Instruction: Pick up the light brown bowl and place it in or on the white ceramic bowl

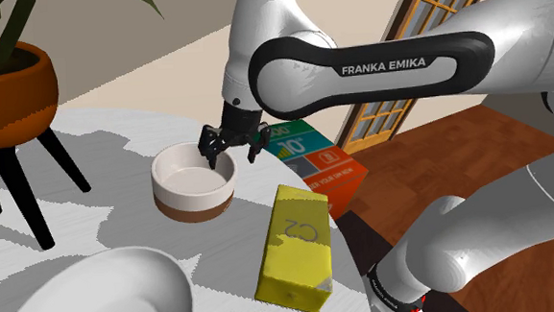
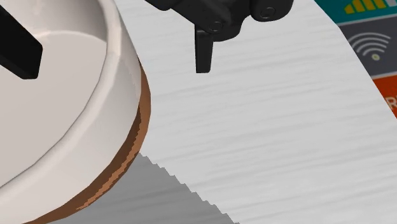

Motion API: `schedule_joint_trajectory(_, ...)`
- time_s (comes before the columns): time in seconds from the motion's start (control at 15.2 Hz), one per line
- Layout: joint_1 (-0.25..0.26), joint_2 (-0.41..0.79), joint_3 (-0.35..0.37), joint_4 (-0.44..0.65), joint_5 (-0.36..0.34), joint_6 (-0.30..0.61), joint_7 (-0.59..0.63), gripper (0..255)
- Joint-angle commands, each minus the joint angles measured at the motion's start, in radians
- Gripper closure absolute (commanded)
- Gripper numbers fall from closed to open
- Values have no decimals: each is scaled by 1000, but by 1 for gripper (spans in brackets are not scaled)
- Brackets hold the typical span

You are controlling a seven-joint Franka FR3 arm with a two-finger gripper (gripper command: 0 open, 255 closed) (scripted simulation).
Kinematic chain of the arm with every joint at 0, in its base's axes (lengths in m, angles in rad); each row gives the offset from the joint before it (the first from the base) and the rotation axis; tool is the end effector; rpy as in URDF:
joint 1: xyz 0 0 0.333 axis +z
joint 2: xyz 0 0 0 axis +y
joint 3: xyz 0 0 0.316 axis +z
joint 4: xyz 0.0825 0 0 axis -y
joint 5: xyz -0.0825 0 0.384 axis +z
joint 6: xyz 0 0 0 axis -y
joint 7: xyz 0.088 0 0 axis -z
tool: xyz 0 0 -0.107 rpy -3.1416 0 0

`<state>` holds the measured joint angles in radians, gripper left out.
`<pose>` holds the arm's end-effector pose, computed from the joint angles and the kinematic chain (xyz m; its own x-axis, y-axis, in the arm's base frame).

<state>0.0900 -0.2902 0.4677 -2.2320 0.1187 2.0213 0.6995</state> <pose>0.3958 0.2683 0.4815 0.9777 -0.2032 0.0536 -0.2025 -0.9791 -0.0190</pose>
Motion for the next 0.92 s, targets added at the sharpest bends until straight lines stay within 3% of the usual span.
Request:
schedule_joint_trajectory(0.0,0,0,0,0,0,0,0,0)
schedule_joint_trajectory(0.07,0,0,0,0,0,0,0,255)
schedule_joint_trajectory(0.66,0,0,0,0,0,0,0,255)
schedule_joint_trajectory(0.86,-1,-9,-5,32,1,-41,-3,255)
